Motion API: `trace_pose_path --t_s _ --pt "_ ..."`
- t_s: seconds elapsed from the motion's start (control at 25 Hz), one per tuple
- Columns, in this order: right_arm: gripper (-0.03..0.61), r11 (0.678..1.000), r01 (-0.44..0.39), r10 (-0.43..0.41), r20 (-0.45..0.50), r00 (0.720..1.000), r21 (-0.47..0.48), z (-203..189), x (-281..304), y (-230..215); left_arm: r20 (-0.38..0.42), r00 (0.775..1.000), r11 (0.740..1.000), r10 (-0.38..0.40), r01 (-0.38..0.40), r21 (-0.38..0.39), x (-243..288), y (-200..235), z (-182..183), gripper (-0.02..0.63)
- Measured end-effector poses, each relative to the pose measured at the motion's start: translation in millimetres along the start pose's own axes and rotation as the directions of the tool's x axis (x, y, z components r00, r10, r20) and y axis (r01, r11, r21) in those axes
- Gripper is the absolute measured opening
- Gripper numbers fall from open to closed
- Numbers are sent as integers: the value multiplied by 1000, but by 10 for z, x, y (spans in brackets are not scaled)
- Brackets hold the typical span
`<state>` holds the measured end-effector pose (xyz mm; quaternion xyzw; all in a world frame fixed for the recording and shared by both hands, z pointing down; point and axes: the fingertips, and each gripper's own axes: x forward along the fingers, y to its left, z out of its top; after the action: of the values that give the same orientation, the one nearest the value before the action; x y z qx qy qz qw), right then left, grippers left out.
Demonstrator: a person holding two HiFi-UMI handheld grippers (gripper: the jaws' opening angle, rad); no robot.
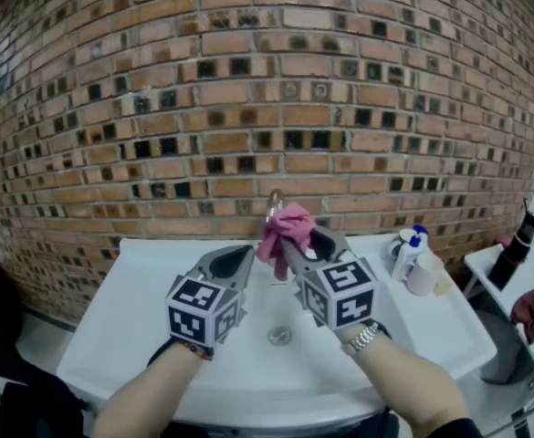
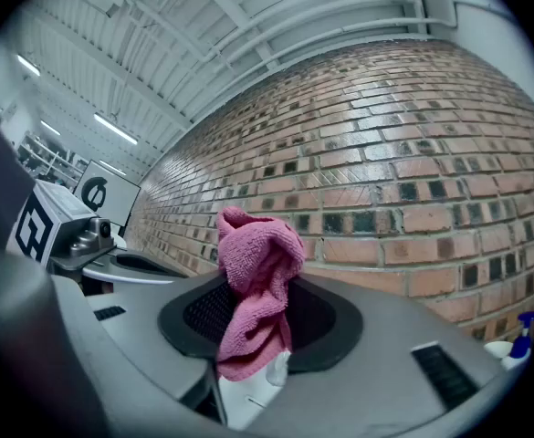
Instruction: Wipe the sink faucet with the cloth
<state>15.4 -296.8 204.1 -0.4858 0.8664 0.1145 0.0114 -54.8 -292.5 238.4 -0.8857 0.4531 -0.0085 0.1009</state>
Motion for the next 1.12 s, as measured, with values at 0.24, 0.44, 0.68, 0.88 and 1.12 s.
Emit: trace_pose_path --t_s 0.24,0.44,0.68,0.88,1.12 --pt "160 1000 8 -8 -4 1000 -23 41 159 -23 2 1000 1000 1 -1 -18 9 52 -39 6" --pt "158 999 18 -18 -8 1000 -35 73 273 -96 12 1000 999 5 -5 -41 25 102 -38 6" --pt "158 998 28 -28 0 1000 -51 148 371 -187 8 1000 998 2 -2 -56 90 156 -73 5" --pt "158 998 34 -34 4 999 -59 202 452 -283 11 1000 999 -10 10 -43 169 108 -23 6" --pt "158 997 43 -43 2 999 -67 242 555 -396 14 1000 999 -10 11 -36 226 73 -22 5"
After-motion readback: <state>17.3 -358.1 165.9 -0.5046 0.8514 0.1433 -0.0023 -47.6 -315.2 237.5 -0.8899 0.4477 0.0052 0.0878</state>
